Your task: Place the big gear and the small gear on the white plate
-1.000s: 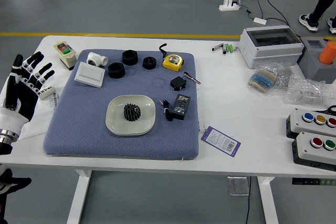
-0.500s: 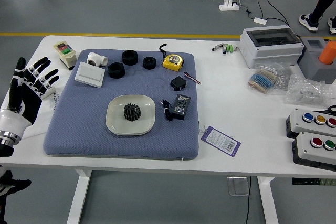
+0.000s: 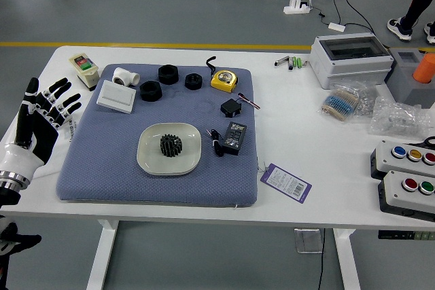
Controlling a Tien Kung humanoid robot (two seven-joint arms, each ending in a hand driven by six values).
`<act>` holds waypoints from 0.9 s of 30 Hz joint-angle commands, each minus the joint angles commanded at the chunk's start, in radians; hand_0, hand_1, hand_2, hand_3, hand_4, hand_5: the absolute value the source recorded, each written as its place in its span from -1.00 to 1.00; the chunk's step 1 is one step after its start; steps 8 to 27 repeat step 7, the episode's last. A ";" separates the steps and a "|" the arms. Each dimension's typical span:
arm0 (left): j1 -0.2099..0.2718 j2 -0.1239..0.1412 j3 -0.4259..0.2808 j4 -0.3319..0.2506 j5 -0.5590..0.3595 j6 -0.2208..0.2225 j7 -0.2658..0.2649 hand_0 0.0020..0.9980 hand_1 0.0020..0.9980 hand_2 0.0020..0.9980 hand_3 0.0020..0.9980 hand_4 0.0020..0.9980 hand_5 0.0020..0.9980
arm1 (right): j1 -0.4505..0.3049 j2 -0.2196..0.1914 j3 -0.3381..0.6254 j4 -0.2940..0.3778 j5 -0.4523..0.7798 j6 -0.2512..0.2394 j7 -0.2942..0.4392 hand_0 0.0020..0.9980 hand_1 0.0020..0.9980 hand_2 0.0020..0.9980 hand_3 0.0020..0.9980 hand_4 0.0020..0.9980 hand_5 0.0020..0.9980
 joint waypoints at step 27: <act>-0.001 -0.003 0.000 0.001 0.006 -0.003 0.003 0.64 0.60 0.83 0.64 0.83 0.96 | 0.001 -0.001 0.004 0.000 -0.001 -0.001 0.001 0.39 0.41 0.47 0.12 0.58 0.29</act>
